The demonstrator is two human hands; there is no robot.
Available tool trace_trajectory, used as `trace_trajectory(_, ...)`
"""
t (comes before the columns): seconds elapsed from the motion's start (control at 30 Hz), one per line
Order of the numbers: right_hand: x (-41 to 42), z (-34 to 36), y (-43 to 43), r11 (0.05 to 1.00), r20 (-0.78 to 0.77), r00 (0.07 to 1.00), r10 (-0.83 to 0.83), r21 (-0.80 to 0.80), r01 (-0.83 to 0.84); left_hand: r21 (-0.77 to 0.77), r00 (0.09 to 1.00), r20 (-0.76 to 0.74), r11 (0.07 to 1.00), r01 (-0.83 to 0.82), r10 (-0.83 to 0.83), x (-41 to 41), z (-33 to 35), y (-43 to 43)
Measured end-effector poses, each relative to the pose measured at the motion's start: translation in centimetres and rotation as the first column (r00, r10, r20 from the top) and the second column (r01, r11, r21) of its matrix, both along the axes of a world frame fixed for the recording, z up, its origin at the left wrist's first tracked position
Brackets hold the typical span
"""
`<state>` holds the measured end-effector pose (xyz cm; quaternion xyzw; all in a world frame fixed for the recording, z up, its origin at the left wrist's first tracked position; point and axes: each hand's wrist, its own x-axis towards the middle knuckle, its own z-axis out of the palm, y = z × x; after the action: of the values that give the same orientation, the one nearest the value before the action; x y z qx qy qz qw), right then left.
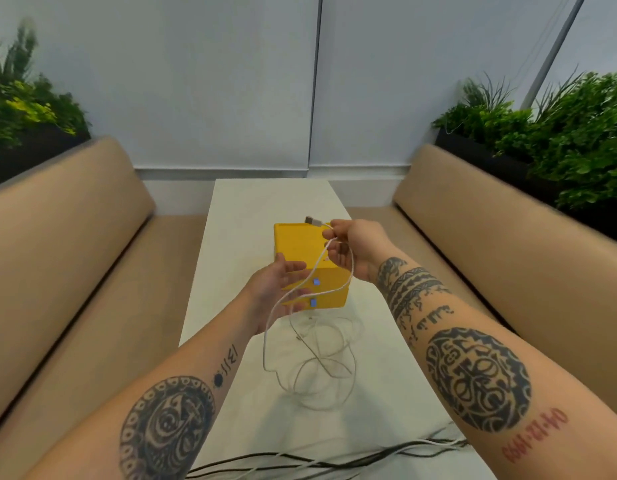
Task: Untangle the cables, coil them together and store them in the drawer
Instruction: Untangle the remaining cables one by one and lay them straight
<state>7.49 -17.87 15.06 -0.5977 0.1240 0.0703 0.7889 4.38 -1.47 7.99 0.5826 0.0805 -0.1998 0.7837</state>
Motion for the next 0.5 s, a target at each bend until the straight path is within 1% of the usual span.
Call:
trace_trajectory(0.03, -0.2, 0.5, 0.0, 0.999, 0.019, 0.999, 0.035, 0.001, -0.035, 0.018, 1.0, 0.009, 1.0, 0.014, -0.015, 0.2, -0.2, -0.5)
trace_trajectory(0.07, -0.3, 0.8, -0.1, 0.997, 0.04, 0.997, 0.073, -0.029, -0.072, 0.004, 1.0, 0.015, 1.0, 0.022, -0.023, 0.5, -0.3, -1.1)
trace_trajectory(0.13, -0.6, 1.3, -0.6, 0.972, 0.092, 0.982, 0.166, -0.182, -0.148, -0.079, 1.0, 0.02, 0.997, 0.018, -0.016, 1.2, -0.1, -1.9)
trace_trajectory(0.2, -0.9, 1.1, -1.4, 0.904, 0.145, 0.943, 0.298, -0.359, -0.231, -0.176, 1.0, 0.005, 0.984, -0.009, 0.01, 1.9, 0.6, -2.3)
trace_trajectory(0.27, -1.3, 0.2, -2.3, 0.828, 0.158, 0.89, 0.428, -0.464, -0.316, -0.309, 0.999, -0.029, 0.95, -0.05, 0.043, 2.7, 1.5, -2.5)
trace_trajectory(0.3, -1.6, -0.4, -2.7, 0.795, 0.157, 0.864, 0.478, -0.494, -0.351, -0.369, 0.997, -0.045, 0.927, -0.072, 0.06, 3.0, 2.0, -2.5)
trace_trajectory(0.37, -2.2, -1.5, -3.1, 0.747, 0.155, 0.821, 0.55, -0.53, -0.4, -0.431, 0.996, -0.058, 0.898, -0.087, 0.068, 3.7, 2.7, -2.4)
trace_trajectory(0.43, -2.8, -2.6, -3.3, 0.704, 0.128, 0.791, 0.599, -0.555, -0.443, -0.453, 0.994, -0.058, 0.885, -0.107, 0.09, 4.1, 3.3, -2.5)
trace_trajectory(0.5, -3.2, -3.4, -3.3, 0.665, 0.089, 0.783, 0.615, -0.591, -0.456, -0.429, 0.988, -0.06, 0.889, -0.157, 0.146, 4.1, 3.6, -2.4)
